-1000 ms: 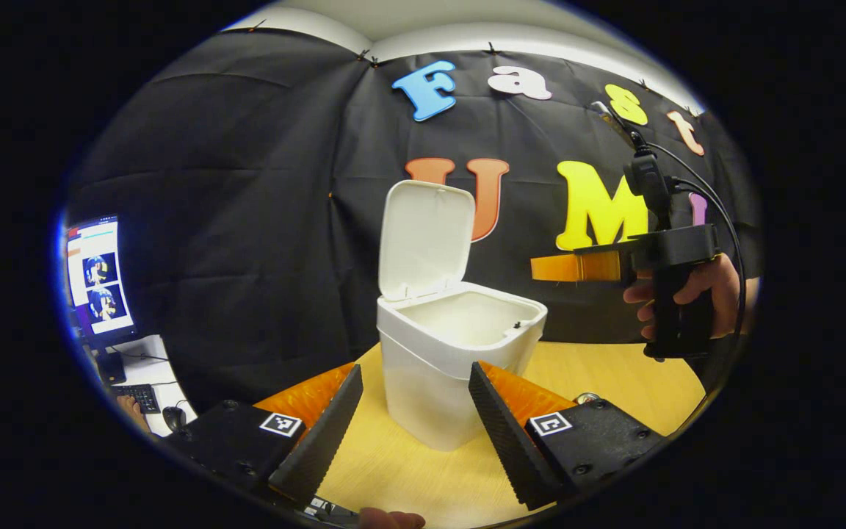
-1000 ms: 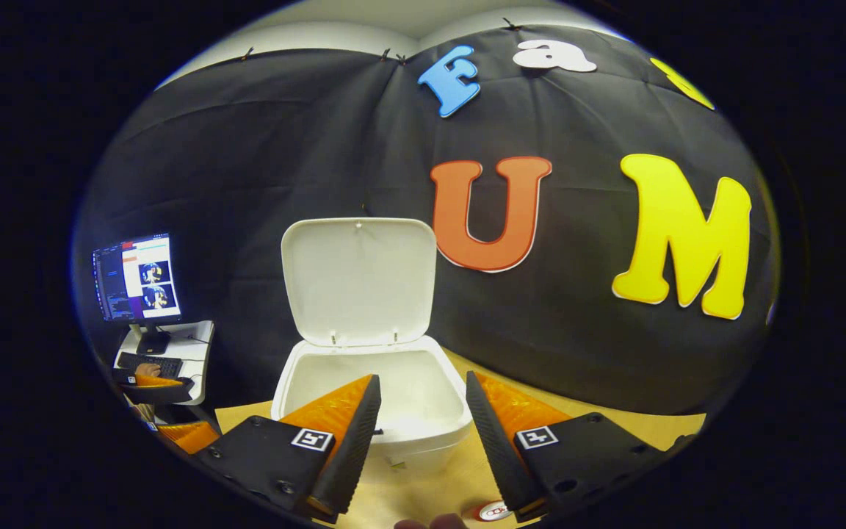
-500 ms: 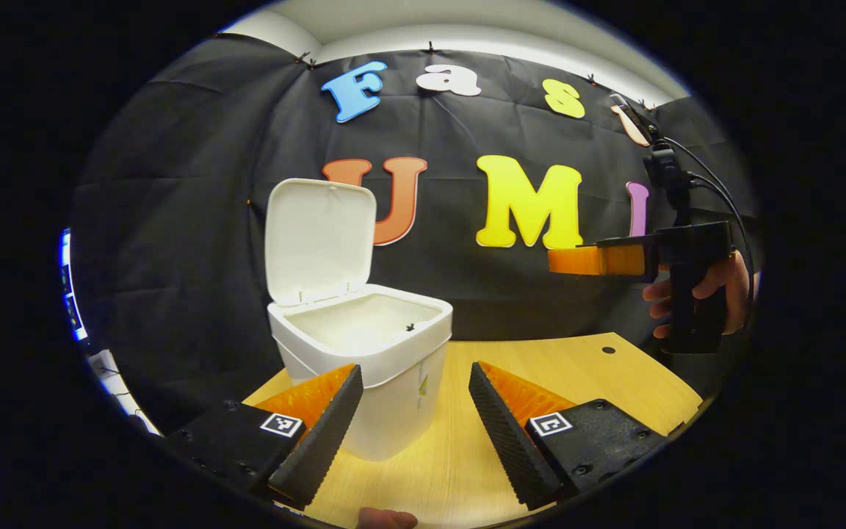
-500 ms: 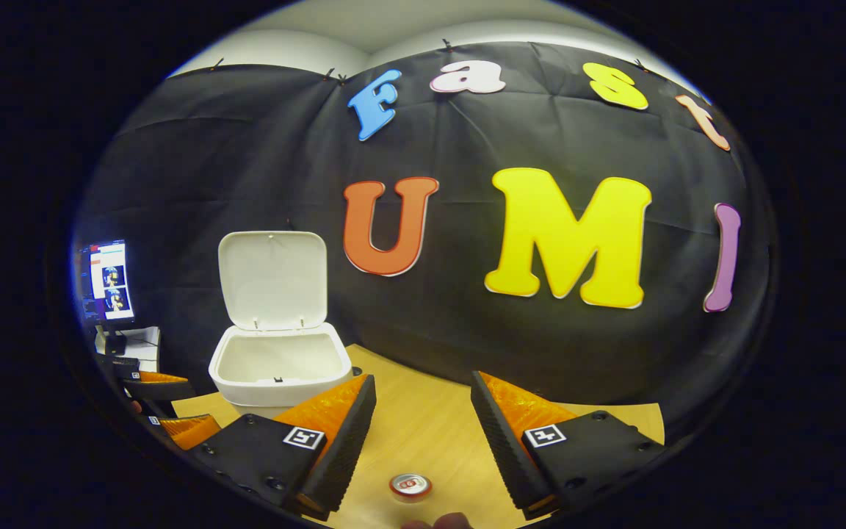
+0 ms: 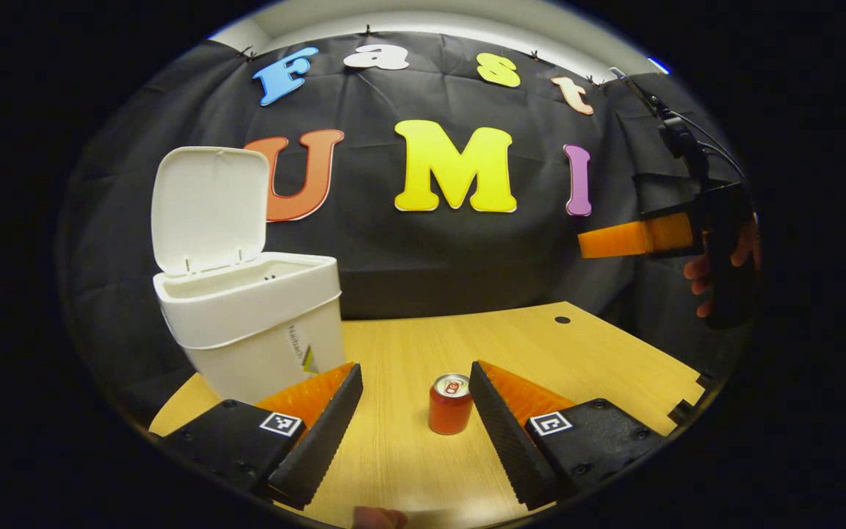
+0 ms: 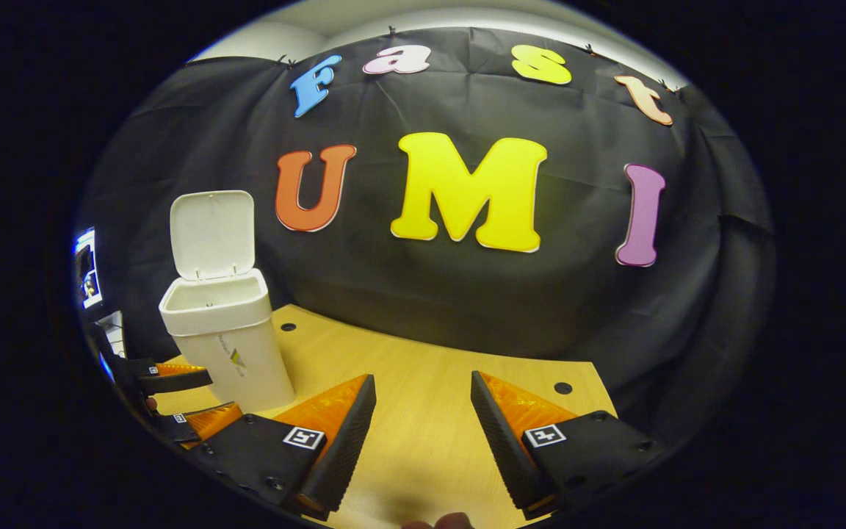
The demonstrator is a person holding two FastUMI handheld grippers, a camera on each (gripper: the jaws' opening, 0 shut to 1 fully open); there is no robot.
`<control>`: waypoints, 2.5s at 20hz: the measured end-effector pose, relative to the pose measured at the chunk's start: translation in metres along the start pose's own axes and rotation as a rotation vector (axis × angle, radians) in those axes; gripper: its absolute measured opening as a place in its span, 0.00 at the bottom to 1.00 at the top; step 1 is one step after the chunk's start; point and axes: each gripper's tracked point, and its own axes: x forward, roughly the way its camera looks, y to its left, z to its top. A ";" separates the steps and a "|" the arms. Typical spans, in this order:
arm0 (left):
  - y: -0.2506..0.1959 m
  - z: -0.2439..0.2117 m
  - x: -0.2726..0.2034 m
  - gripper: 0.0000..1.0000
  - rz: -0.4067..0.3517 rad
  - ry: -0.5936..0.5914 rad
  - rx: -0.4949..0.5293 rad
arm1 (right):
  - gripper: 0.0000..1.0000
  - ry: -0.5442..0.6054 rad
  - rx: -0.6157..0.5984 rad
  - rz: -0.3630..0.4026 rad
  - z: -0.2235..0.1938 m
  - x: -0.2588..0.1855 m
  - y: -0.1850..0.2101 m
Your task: Press the lid of the desktop garbage bin to open it, pick up the crumpled paper on the desktop and throw it into the bin, then pick up the pop can on the desktop and drop it into the bin, and finally close the garbage bin lid.
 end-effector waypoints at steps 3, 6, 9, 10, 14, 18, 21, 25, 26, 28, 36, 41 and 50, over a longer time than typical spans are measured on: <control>-0.019 -0.016 0.017 0.97 -0.020 0.002 0.028 | 0.83 0.031 0.014 -0.062 -0.018 -0.015 -0.035; -0.036 -0.041 0.033 0.97 -0.045 0.043 0.018 | 0.83 0.074 0.023 -0.112 -0.037 -0.030 -0.062; -0.042 -0.069 0.042 0.97 -0.034 0.109 -0.019 | 0.83 0.101 0.014 -0.146 -0.051 -0.044 -0.081; -0.043 -0.077 0.047 0.97 -0.026 0.127 -0.032 | 0.83 0.112 0.013 -0.152 -0.056 -0.048 -0.085; -0.039 -0.095 0.064 0.97 0.000 0.156 -0.026 | 0.83 0.153 0.018 -0.168 -0.071 -0.056 -0.097; -0.033 -0.108 0.082 0.97 0.006 0.176 -0.026 | 0.83 0.175 0.014 -0.153 -0.079 -0.059 -0.090; -0.033 -0.115 0.089 0.97 -0.005 0.191 -0.030 | 0.83 0.191 0.007 -0.135 -0.084 -0.055 -0.082; -0.030 -0.124 0.099 0.97 -0.006 0.218 -0.051 | 0.83 0.206 0.010 -0.110 -0.087 -0.044 -0.072; -0.029 -0.126 0.102 0.97 -0.002 0.227 -0.052 | 0.83 0.209 0.008 -0.103 -0.086 -0.041 -0.069; -0.028 -0.132 0.108 0.97 0.002 0.250 -0.053 | 0.83 0.214 0.005 -0.094 -0.087 -0.037 -0.065; -0.025 -0.140 0.125 0.97 0.003 0.291 -0.053 | 0.83 0.232 0.025 -0.108 -0.087 -0.027 -0.068; -0.027 -0.141 0.124 0.88 -0.012 0.309 -0.054 | 0.83 0.225 0.017 -0.106 -0.085 -0.029 -0.064; -0.025 0.025 0.109 0.86 -0.009 0.051 -0.013 | 0.83 0.163 0.084 -0.105 -0.063 -0.038 -0.059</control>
